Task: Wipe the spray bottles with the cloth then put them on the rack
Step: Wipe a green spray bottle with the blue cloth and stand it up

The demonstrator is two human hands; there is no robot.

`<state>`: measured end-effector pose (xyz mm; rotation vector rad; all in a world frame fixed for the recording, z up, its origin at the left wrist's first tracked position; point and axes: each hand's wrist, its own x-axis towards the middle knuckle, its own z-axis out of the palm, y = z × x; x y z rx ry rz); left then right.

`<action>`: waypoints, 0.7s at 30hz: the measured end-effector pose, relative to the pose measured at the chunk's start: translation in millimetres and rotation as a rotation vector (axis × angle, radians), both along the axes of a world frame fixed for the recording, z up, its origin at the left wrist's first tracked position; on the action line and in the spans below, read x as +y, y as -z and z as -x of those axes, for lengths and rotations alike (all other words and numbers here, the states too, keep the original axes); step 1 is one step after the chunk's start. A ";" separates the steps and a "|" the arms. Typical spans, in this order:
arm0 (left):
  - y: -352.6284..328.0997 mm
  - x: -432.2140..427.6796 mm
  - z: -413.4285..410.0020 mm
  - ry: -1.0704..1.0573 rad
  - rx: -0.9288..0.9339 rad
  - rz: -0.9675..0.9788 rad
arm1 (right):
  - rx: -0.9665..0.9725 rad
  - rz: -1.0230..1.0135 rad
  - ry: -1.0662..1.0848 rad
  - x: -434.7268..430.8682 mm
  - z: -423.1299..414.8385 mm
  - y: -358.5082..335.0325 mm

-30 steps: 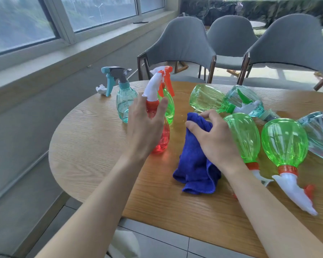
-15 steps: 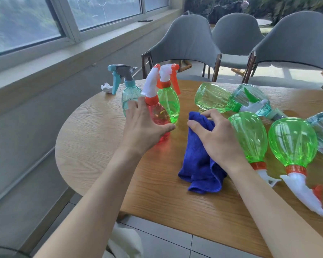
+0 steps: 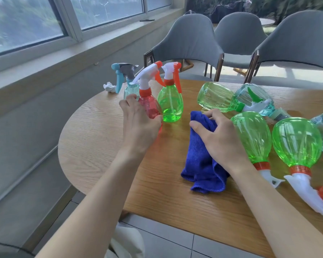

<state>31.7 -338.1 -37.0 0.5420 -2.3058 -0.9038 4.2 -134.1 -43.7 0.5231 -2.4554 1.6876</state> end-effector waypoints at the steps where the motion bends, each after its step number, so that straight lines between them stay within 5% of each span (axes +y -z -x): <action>1: 0.1 2.6 -0.6 -0.019 0.015 -0.006 | 0.004 -0.004 -0.001 0.3 -0.3 -0.4; 8: -12.1 15.5 -4.8 -0.183 0.234 0.051 | -0.008 -0.008 0.014 1.7 1.1 1.2; 21: -0.6 49.3 -2.5 0.325 0.048 0.044 | -0.076 0.068 0.188 17.7 13.6 -0.7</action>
